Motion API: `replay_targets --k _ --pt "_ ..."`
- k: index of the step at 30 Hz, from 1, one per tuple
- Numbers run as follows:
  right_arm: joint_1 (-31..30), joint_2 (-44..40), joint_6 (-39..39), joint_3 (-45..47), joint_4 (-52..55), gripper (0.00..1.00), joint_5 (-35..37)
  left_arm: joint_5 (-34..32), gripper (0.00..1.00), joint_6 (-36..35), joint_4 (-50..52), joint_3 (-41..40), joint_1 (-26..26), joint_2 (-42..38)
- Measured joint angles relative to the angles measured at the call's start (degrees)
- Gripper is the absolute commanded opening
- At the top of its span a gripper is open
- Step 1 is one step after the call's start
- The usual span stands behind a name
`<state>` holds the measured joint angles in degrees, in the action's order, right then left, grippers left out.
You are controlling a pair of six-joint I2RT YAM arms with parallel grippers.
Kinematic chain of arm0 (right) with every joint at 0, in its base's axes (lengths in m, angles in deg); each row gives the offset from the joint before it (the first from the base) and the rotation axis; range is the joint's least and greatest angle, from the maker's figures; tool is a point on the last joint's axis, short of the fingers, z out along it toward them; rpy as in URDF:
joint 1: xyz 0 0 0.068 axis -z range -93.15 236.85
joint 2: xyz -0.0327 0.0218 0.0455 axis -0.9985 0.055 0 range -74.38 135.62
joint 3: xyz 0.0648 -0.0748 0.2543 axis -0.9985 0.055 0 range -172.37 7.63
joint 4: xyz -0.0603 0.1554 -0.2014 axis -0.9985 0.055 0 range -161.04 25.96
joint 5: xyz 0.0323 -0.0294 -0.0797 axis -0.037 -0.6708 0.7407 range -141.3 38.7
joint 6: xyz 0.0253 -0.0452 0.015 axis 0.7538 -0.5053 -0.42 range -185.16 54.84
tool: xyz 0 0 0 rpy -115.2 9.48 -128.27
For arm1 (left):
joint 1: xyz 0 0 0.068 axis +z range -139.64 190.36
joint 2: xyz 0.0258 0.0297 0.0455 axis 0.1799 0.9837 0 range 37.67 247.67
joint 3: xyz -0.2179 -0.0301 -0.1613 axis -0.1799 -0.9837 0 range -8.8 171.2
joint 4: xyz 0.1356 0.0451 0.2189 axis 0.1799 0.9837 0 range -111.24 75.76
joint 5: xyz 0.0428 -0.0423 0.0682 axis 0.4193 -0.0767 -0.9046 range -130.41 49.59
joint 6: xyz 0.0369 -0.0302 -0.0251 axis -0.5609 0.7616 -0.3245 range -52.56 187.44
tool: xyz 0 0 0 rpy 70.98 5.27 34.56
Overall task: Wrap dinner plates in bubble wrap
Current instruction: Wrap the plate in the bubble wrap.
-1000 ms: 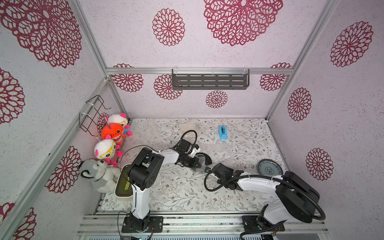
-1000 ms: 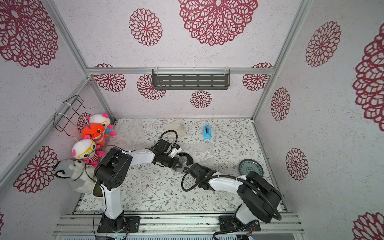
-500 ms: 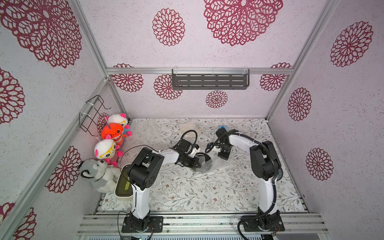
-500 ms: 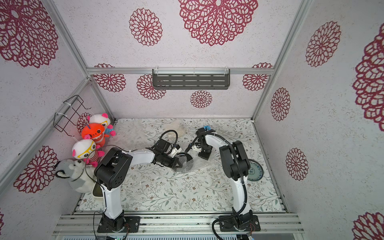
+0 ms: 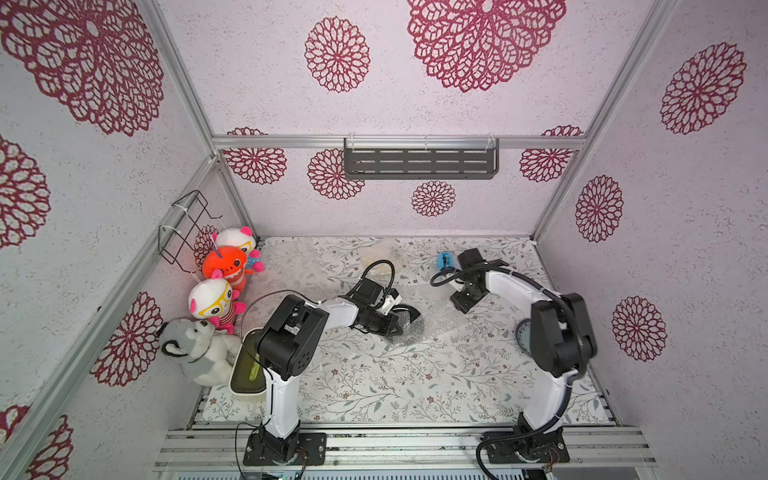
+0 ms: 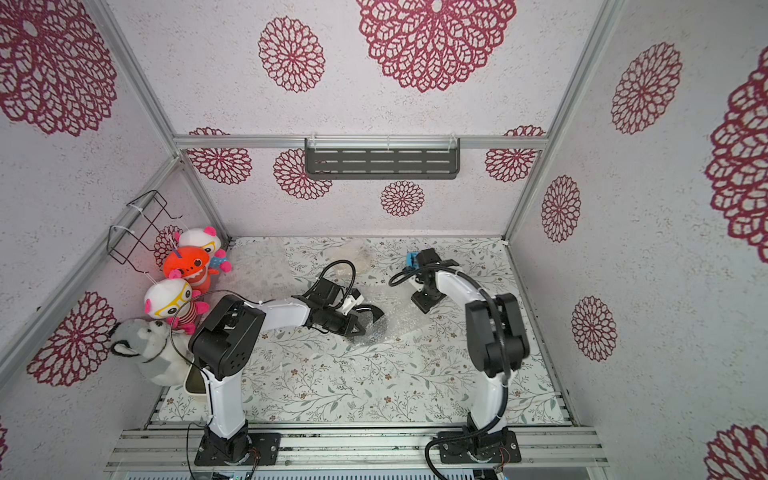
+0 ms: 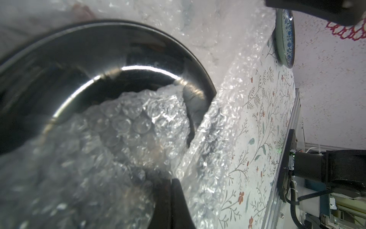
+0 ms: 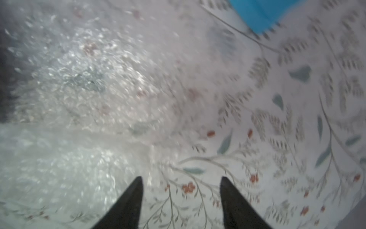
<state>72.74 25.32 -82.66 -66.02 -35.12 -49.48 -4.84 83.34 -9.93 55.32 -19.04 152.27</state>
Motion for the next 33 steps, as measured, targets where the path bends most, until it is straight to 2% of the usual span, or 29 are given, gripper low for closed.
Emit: replay_targets --k 3,6,9,12,14,18,21,26,30,33 --pt "6.4 -13.7 13.3 11.7 -5.9 0.81 -7.0 0.3 0.00 0.9 -0.2 -0.2 0.2 0.0" --pt "9.3 -20.1 24.4 21.5 -12.4 0.79 -14.1 0.3 0.00 1.7 -0.2 -0.2 0.4 0.0" --pt "8.4 -18.4 34.2 29.0 -20.7 0.76 -22.5 0.3 0.00 2.5 -0.2 -0.2 0.4 0.0" --pt "7.2 -12.8 40.7 31.8 -26.9 0.73 -26.7 0.3 0.00 3.0 -0.2 -0.2 0.5 0.1" --pt "6.2 -9.2 43.0 31.4 -30.9 0.67 -28.4 0.3 0.00 3.4 -0.4 -0.2 0.5 0.1" --pt "5.1 -3.7 46.1 29.9 -40.2 0.21 -28.9 0.2 0.00 4.4 -0.5 -0.3 0.5 0.1" --pt "4.9 -3.5 48.8 32.1 -46.8 0.00 -29.8 -0.2 0.00 5.8 -0.6 -0.3 0.5 0.1" --pt "2.1 -10.2 47.8 31.0 -48.9 0.00 -31.2 -0.7 0.00 9.3 -0.9 -0.3 0.5 0.1" --pt "-7.1 -15.9 44.0 27.0 -48.6 0.00 -30.6 -1.6 0.00 11.4 -1.8 -0.2 0.5 0.1" --pt "-14.8 -15.8 40.9 26.2 -49.1 0.00 -30.3 -1.6 0.00 12.2 -2.2 -0.1 0.9 0.2"
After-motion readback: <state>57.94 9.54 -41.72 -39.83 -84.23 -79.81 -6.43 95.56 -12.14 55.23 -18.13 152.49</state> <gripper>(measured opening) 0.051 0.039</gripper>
